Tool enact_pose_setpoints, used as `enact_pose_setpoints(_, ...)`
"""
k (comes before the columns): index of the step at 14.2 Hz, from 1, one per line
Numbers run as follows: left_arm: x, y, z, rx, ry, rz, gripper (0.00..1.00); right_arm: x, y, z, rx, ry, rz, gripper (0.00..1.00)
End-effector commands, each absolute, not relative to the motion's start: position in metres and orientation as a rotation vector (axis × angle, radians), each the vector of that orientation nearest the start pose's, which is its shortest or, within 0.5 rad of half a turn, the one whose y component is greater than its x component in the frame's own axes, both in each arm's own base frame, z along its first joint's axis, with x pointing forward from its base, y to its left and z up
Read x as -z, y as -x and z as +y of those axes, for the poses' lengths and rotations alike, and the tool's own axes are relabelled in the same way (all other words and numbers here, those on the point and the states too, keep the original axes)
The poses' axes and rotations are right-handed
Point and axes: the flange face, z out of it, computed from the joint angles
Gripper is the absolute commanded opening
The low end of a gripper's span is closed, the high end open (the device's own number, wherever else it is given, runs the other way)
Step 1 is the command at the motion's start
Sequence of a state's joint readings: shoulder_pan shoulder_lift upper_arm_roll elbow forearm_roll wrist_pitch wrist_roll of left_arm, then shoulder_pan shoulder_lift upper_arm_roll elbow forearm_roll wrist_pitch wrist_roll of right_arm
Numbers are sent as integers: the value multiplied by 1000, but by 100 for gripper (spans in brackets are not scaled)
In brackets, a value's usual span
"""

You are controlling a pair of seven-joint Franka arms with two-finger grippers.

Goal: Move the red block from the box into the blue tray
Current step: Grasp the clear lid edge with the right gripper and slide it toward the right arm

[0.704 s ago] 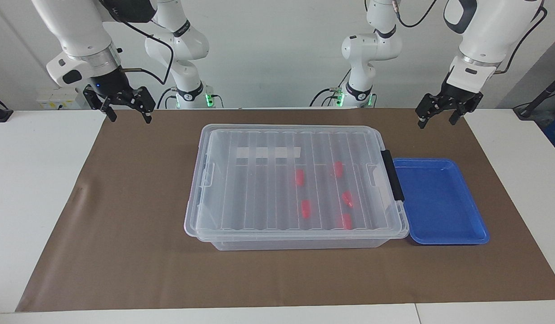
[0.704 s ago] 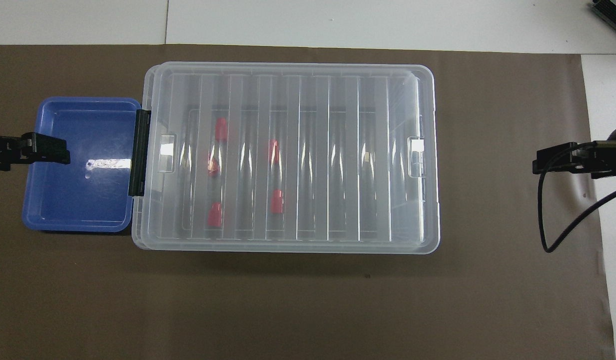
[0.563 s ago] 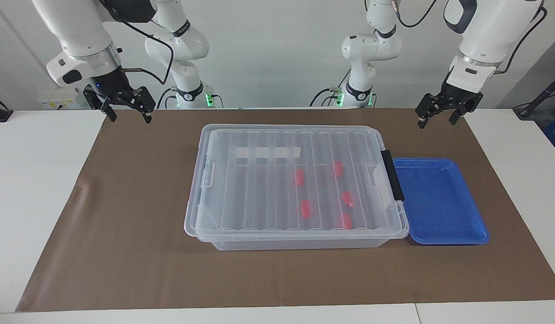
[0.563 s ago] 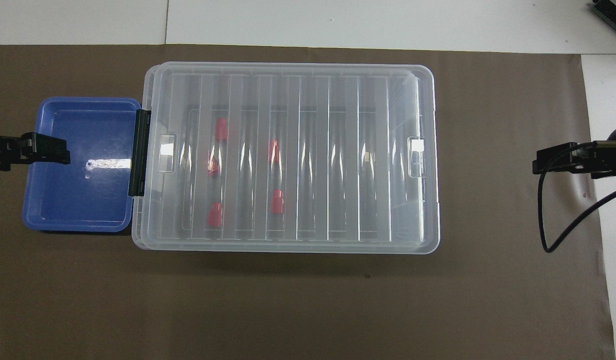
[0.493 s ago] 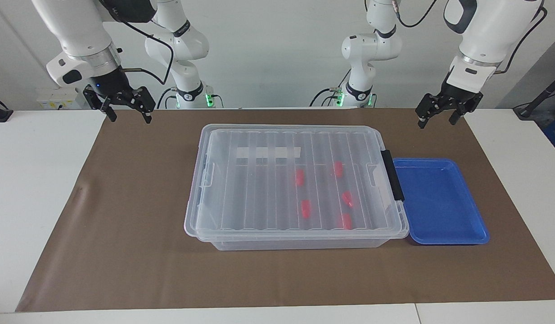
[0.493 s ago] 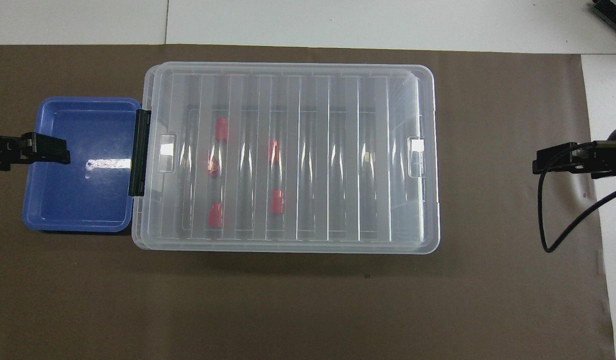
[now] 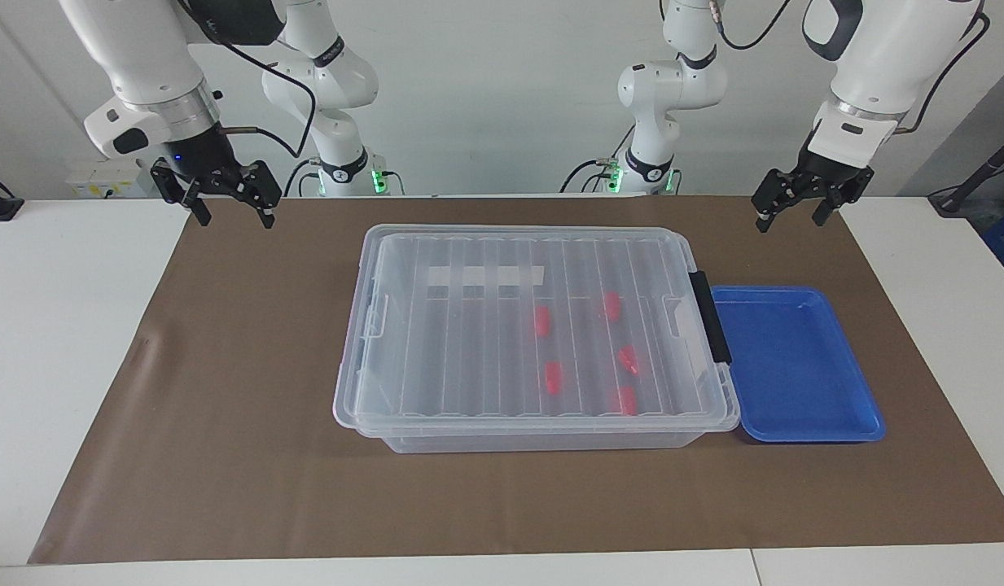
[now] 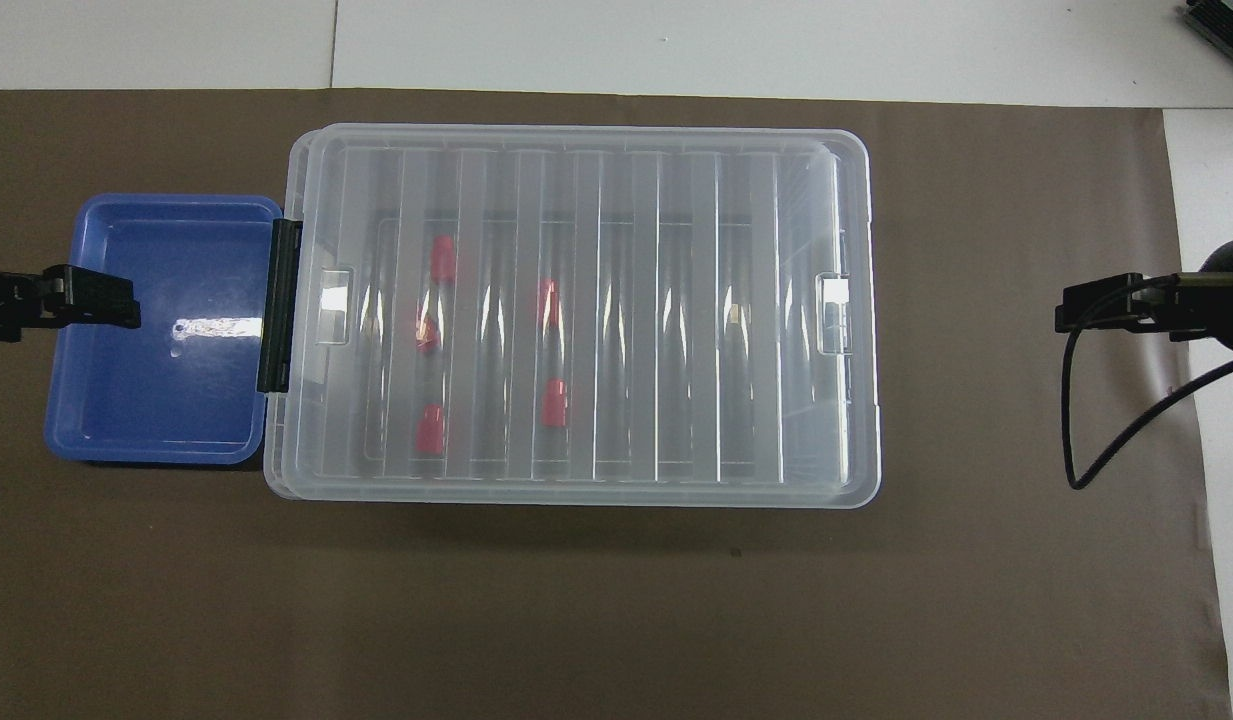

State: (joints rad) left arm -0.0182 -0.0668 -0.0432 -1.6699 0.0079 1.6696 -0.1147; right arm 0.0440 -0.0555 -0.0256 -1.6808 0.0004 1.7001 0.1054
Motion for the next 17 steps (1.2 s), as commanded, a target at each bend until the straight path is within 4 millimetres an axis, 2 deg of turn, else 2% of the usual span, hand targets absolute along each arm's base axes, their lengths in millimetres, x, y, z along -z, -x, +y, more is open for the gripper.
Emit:
enact_pose_setpoints(1,-623,-536,-31,101,3147,-90,100,-578,-554,33,176,3105,44,100)
enact_pose_setpoints(3,-623,-536,-31,101,3147,-90,100,-554,-566,54,189,3103,-11,100)
enact_pose_setpoints(4,-623,-536,-31,101,3147,-90,100,-543,-572,70,191,3101,-44,100)
enact_pose_setpoints(7,-623,-536,-31,101,3147,-90,100,-522,-584,85,212,3097,-71,100)
enact_pose_setpoints(9,-623,-536,-31,101,3147,-90,100,-501,-584,101,218,3094,-109,100)
enact_pose_setpoints(12,-623,-536,-31,101,3147,-90,100,-473,-590,107,201,3097,-115,100)
enact_pose_setpoints(17,-623,-536,-31,101,3147,-90,100,-461,-593,106,192,3099,-100,100)
